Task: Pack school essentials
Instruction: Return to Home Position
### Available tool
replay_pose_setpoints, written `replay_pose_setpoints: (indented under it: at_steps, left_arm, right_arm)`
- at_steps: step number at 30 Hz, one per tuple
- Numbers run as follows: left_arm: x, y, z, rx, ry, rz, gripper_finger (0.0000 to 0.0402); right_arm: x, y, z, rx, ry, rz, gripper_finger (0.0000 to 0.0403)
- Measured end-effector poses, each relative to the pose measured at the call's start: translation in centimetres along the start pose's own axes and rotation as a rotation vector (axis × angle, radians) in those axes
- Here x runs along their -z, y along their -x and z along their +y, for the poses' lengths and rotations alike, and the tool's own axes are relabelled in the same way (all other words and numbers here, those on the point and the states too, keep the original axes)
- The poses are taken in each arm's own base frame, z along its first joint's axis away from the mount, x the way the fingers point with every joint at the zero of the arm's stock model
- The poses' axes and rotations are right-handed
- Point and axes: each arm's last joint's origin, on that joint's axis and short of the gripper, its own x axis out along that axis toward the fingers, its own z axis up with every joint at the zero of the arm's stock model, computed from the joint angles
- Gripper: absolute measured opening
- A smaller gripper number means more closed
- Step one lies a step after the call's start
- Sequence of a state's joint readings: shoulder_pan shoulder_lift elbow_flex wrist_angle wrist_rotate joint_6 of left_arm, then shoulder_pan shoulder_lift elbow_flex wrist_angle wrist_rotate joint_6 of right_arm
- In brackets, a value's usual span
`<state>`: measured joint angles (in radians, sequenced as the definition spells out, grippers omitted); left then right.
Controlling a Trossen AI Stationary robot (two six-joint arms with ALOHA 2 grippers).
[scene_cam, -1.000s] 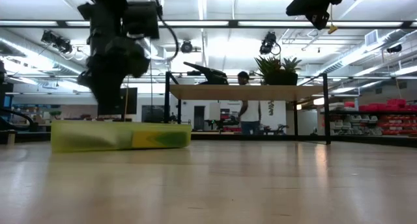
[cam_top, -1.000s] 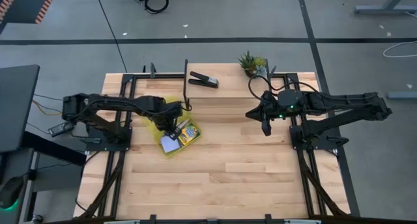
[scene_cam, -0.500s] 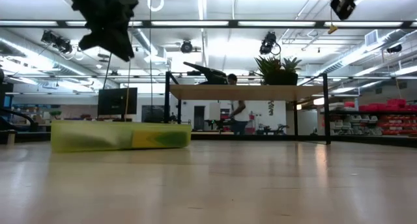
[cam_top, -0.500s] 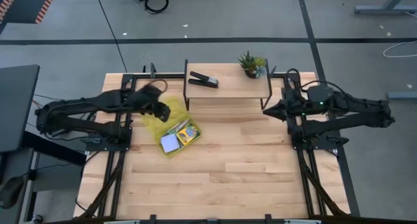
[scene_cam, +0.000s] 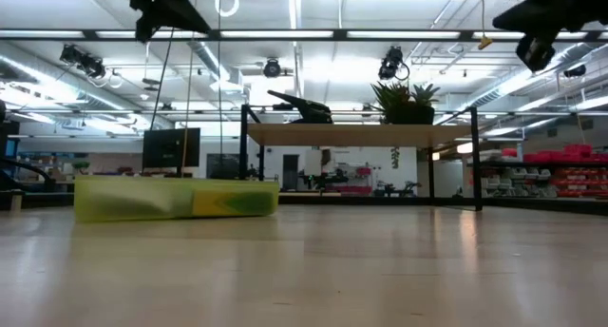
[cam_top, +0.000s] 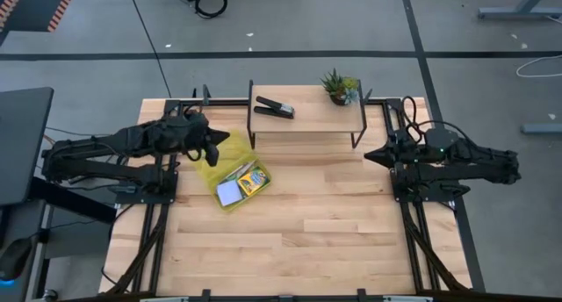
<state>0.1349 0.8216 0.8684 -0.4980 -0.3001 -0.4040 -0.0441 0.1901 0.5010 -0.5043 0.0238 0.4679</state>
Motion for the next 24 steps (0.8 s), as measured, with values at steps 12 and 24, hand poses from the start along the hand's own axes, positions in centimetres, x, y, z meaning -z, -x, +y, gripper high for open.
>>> replay_pose_setpoints:
  at_steps: [12,24]
  left_arm:
    - [6.1,1.8,2.8,0.108,0.128,-0.169,0.0005]
    - [12.0,1.0,4.9,0.281,0.263,-0.458,0.0007]
  right_arm:
    - [2.2,1.6,-1.4,0.041,-0.152,-0.070,0.0005]
    - [2.1,1.7,-2.0,0.221,-0.344,-0.192,0.0006]
